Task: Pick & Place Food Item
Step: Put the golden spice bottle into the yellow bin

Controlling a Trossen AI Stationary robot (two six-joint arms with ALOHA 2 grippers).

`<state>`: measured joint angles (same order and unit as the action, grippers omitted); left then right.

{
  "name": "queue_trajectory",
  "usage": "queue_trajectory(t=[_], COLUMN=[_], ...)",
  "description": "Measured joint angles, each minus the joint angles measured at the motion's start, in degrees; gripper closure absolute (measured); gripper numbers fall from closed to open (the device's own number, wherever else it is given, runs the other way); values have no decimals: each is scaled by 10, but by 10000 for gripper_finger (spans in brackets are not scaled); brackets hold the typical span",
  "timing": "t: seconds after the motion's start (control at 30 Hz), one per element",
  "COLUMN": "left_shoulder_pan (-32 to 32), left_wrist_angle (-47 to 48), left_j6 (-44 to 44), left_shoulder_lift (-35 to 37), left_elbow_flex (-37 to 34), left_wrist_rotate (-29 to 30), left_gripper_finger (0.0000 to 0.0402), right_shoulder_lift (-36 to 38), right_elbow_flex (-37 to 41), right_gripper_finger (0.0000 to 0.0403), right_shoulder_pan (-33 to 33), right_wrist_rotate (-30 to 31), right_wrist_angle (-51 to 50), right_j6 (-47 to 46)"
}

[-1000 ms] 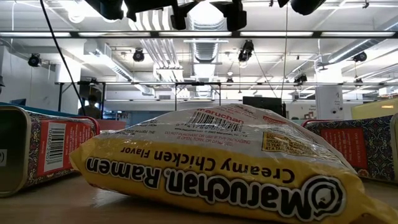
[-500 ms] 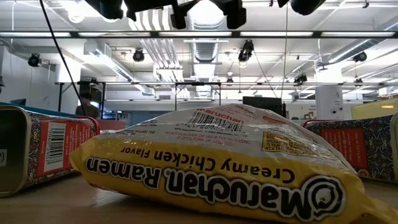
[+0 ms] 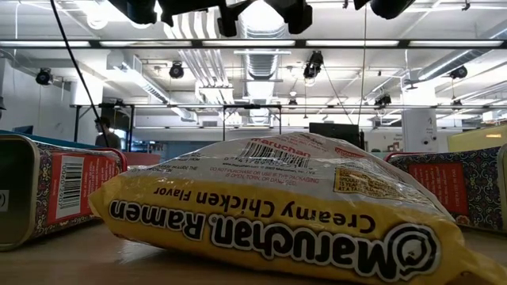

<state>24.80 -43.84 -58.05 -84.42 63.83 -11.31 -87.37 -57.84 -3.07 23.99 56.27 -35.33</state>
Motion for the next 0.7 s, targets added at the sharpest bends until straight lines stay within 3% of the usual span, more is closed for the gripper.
queue_trajectory(t=[0.17, 0.7], left_shoulder_pan=[0, -2], left_wrist_angle=[1, 1], left_j6=[0, 6], left_shoulder_lift=[-1, -1], left_elbow_flex=[0, 0], left_wrist_rotate=[2, -2], left_gripper_finger=[122, 122], right_shoulder_lift=[0, -16], right_elbow_flex=[0, -1], right_gripper_finger=[12, 12], right_shoulder_pan=[1, -11], right_wrist_rotate=[39, 60], right_wrist_angle=[0, 2], right_j6=[-9, -61])
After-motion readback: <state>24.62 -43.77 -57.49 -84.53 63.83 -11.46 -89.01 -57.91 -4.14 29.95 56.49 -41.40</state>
